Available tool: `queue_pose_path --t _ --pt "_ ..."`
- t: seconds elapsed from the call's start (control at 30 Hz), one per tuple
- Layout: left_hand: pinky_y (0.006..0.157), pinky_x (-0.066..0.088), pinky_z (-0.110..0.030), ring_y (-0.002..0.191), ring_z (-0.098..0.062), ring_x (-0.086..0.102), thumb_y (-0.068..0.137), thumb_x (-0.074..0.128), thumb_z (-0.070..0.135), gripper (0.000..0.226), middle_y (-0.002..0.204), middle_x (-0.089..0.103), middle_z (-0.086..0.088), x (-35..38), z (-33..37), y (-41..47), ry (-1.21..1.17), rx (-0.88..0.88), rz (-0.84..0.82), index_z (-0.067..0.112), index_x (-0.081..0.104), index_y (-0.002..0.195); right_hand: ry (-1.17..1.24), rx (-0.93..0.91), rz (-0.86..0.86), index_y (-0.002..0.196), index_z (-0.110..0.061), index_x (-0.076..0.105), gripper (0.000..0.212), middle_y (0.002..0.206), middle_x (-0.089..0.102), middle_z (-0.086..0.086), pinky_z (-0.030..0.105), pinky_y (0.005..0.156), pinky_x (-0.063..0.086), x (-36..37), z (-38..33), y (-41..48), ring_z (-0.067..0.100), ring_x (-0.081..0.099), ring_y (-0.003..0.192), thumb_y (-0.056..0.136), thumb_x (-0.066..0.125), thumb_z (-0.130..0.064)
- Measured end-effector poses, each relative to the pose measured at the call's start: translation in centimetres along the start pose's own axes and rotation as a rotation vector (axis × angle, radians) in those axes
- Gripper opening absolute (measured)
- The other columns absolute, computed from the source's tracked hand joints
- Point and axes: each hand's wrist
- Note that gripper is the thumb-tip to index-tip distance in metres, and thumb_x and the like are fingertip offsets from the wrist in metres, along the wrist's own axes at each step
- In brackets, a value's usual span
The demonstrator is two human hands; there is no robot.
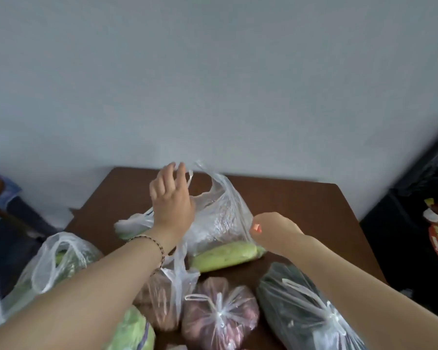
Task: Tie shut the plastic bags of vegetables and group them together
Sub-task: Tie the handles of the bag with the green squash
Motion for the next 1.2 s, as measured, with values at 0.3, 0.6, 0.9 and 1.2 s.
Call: queue_pose_path --t 0.3,0.6,0.9,1.2 --pt "0.079 0.045 -0.036 0.081 -0.027 0.06 0.099 0.031 0.03 0.043 0.083 0.066 -0.012 -0.4 -2.4 3.9 -0.692 -0.153 -0.36 0.0 0.057 0.085 0.138 0.104 0.227 0.132 -0.016 0.04 0.041 0.128 0.046 0.007 0.038 0.095 0.041 0.2 -6.4 8.6 0.027 0.047 0.117 0.093 0.041 -0.027" --pt "0.065 0.034 -0.025 0.067 -0.012 0.044 0.097 0.032 0.024 0.042 0.074 0.052 -0.007 -0.3 -3.6 5.6 -1.103 -0.494 -0.467 0.008 0.05 0.063 0.053 0.084 0.337 0.102 -0.012 0.056 0.033 0.104 0.066 0.012 0.034 0.086 0.037 -0.9 -9.0 16.4 0.029 0.058 0.104 0.096 0.033 -0.036" --pt "0.061 0.044 -0.023 0.054 -0.01 0.052 0.1 0.031 0.019 0.036 0.058 0.059 0.004 -2.0 -2.6 3.9 -1.364 -0.349 -0.526 0.012 0.049 0.07 0.94 -0.105 0.447 0.049 -0.014 0.045 0.05 0.046 0.05 -0.001 0.022 0.06 0.049 -3.5 -6.5 4.7 0.013 0.049 0.048 0.096 0.028 -0.019" --pt "0.037 0.017 -0.015 0.036 -0.003 0.025 0.093 0.033 0.014 0.028 0.064 0.042 0.0 -3.7 1.1 -2.1 -1.413 -0.553 -0.833 0.008 0.06 0.086 1.379 0.301 0.166 0.092 -0.008 0.055 0.024 0.053 0.03 -0.004 0.016 0.032 0.019 -3.1 -3.5 -3.2 0.006 0.025 0.038 0.095 0.032 -0.012"
Point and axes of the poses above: each hand's wrist, its own y-axis towards the middle knuckle, its own x-axis out of the palm, z = x × y
